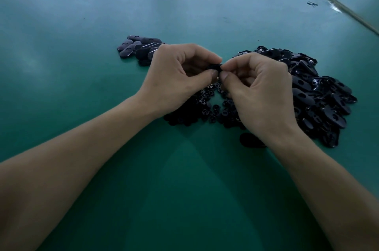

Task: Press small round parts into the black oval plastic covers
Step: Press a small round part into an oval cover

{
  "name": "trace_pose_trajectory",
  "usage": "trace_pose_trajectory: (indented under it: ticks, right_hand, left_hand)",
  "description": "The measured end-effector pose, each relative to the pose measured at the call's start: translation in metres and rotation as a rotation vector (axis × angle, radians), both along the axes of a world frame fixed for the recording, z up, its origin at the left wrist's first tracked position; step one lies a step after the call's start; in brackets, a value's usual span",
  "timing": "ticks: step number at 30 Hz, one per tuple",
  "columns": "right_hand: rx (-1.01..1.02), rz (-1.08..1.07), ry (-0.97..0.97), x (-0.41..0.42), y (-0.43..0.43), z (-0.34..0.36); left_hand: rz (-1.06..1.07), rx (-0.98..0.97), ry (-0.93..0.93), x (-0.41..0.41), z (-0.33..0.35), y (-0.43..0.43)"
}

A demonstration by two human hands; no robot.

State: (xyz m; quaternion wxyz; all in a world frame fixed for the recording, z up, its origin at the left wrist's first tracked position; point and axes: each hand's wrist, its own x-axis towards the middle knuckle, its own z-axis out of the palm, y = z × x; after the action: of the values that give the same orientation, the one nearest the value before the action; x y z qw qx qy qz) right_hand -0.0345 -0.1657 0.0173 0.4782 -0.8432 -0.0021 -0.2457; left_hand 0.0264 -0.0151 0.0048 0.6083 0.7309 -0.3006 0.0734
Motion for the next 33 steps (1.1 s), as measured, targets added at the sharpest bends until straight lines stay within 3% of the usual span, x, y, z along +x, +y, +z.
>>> trace_pose_trajectory:
  ticks: [12, 19, 28, 33]
  right_hand:
    - [0.068, 0.046, 0.011, 0.000, 0.004, -0.003]
    - [-0.041, 0.007, -0.012, -0.002, 0.000, -0.002]
    - [0.050, 0.055, 0.015, 0.002, -0.005, -0.001]
    - [-0.009, 0.031, 0.012, 0.002, -0.005, 0.002]
  left_hand:
    - [0.005, -0.009, 0.003, 0.002, 0.000, 0.002]
    - [-0.009, 0.008, 0.018, 0.001, 0.001, 0.000]
    - [-0.037, 0.000, 0.067, 0.003, 0.002, 0.005]
    - [-0.033, 0.002, 0.066, 0.003, 0.002, 0.003]
